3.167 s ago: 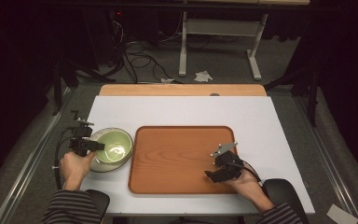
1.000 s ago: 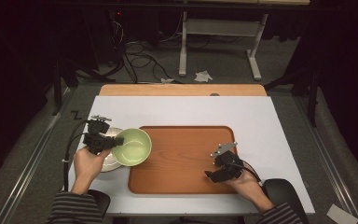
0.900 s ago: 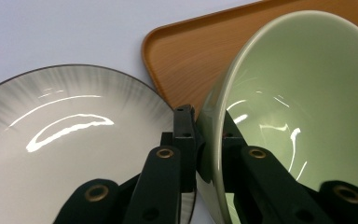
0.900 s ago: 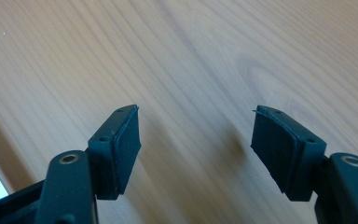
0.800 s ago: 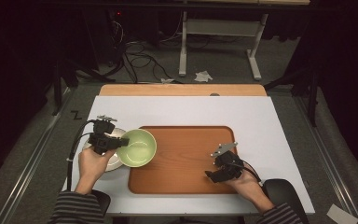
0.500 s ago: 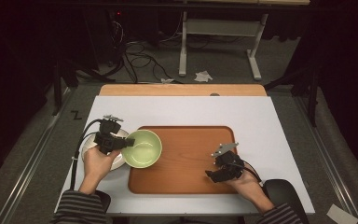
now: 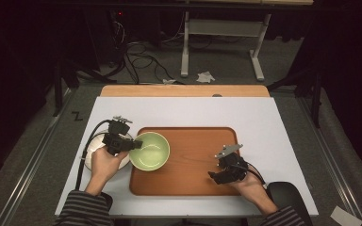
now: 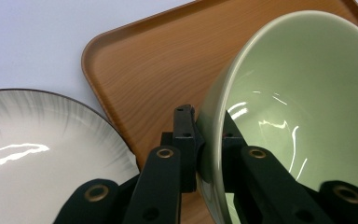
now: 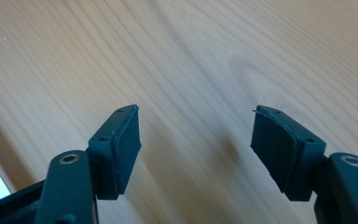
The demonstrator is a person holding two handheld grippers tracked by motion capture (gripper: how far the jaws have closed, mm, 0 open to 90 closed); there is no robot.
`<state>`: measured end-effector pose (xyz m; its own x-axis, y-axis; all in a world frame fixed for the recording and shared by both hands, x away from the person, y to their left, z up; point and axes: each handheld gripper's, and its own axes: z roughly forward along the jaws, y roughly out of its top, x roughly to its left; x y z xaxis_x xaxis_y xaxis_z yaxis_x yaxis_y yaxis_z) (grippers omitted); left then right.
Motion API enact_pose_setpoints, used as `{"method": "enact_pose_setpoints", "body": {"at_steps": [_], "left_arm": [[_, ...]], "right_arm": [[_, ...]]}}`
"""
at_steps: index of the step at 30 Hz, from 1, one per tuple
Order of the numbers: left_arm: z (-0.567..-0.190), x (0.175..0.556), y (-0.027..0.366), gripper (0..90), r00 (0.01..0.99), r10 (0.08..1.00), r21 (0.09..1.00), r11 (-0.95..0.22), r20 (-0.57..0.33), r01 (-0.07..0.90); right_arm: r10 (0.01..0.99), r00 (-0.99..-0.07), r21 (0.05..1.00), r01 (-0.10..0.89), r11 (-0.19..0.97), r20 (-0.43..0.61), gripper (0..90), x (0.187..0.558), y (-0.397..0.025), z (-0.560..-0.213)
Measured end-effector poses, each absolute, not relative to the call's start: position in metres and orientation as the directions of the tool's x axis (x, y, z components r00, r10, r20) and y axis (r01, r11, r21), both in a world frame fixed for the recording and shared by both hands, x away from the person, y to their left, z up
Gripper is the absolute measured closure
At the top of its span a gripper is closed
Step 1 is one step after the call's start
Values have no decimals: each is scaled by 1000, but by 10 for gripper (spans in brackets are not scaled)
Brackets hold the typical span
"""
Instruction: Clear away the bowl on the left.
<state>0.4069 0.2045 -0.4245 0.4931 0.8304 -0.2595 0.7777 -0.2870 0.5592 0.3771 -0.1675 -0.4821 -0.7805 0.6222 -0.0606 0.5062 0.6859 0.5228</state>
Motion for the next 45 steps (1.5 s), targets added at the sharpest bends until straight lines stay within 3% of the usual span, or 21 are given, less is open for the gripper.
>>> {"method": "enact_pose_setpoints", "body": {"at_steps": [15,45], "left_arm": [[-426,415,176,832,552,790,556,-343,-265,757],[-437,435,146,832,582,753,535,-369,-307,760]], "right_arm": [[629,-775,529,507,681,-66,344,375,-171,-482],[672,-735,575,516,635,-83,351,365,-183,-476]]}}
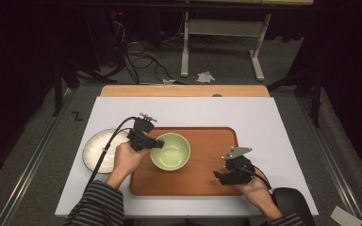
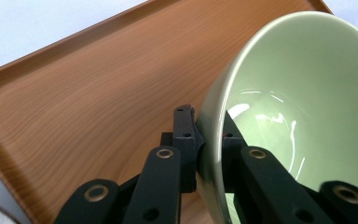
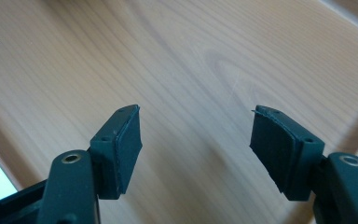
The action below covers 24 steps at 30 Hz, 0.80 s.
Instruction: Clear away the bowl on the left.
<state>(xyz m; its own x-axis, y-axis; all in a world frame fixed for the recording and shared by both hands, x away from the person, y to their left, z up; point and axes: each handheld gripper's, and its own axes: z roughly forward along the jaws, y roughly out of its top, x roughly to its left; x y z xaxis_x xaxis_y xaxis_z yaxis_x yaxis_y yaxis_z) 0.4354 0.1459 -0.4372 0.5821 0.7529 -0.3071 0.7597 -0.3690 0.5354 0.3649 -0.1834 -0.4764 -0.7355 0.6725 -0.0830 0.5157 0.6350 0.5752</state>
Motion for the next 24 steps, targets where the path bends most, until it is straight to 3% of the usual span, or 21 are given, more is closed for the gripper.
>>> {"method": "enact_pose_setpoints", "body": {"at_steps": [5,24], "left_arm": [[-436,436,136,832,604,753,552,-397,-261,733],[-451,456,120,830,602,735,530,-391,-312,752]], "right_arm": [[683,-726,579,523,626,-82,352,362,-186,-477],[716,-695,592,551,588,-64,352,355,-193,-476]]}}
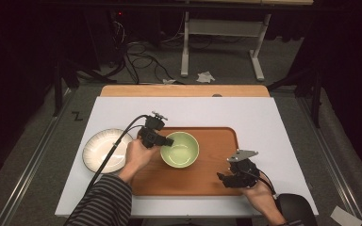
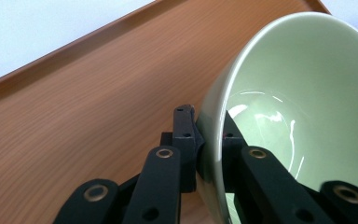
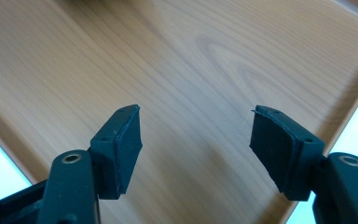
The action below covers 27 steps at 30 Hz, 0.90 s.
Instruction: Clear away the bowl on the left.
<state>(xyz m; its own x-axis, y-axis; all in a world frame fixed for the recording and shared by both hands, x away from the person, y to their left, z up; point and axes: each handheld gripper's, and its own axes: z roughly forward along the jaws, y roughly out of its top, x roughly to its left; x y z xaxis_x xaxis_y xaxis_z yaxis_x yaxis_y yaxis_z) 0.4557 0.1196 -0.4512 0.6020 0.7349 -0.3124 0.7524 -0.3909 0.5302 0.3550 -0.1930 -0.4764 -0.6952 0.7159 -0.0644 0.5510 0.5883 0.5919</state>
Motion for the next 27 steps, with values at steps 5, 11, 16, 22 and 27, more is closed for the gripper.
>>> {"method": "enact_pose_setpoints", "body": {"at_steps": [5,11,16,22,27], "left_arm": [[-455,458,117,829,596,740,530,-386,-310,755],[-461,462,114,827,588,748,517,-388,-308,763],[-464,464,113,825,579,754,511,-381,-310,770],[-467,466,112,825,577,758,508,-383,-303,771],[-469,467,111,824,574,761,506,-381,-304,773]], "right_arm": [[710,-701,588,549,594,-62,352,356,-193,-477],[709,-702,590,547,594,-62,352,356,-194,-477],[705,-707,589,542,599,-65,351,356,-193,-477],[703,-708,588,541,601,-67,351,356,-193,-477],[702,-709,587,542,601,-65,351,356,-193,-477]]}}
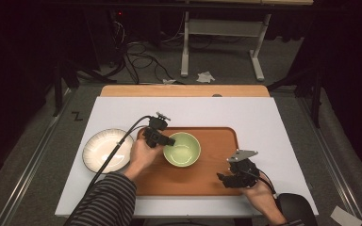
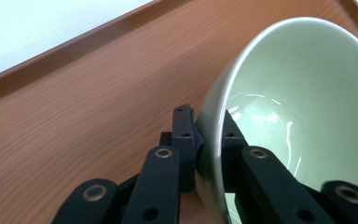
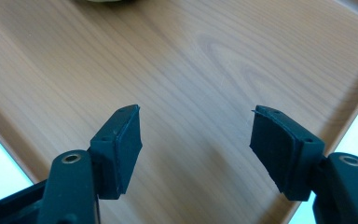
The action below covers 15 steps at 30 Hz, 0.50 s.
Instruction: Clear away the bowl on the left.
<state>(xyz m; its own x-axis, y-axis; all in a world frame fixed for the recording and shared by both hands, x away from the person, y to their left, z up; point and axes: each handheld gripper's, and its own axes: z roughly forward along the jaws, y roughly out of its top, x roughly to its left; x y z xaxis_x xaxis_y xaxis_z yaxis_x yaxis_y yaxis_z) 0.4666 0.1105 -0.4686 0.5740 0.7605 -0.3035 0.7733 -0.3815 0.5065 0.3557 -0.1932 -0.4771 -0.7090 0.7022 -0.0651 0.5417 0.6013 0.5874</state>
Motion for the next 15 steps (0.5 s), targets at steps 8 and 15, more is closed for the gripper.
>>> {"method": "enact_pose_setpoints", "body": {"at_steps": [8,15], "left_arm": [[-477,470,113,831,571,763,489,-389,-303,780],[-476,468,111,752,579,758,504,-388,-302,771]], "right_arm": [[701,-710,581,544,606,-65,350,356,-192,-478],[702,-709,578,547,606,-64,349,356,-193,-478]]}}
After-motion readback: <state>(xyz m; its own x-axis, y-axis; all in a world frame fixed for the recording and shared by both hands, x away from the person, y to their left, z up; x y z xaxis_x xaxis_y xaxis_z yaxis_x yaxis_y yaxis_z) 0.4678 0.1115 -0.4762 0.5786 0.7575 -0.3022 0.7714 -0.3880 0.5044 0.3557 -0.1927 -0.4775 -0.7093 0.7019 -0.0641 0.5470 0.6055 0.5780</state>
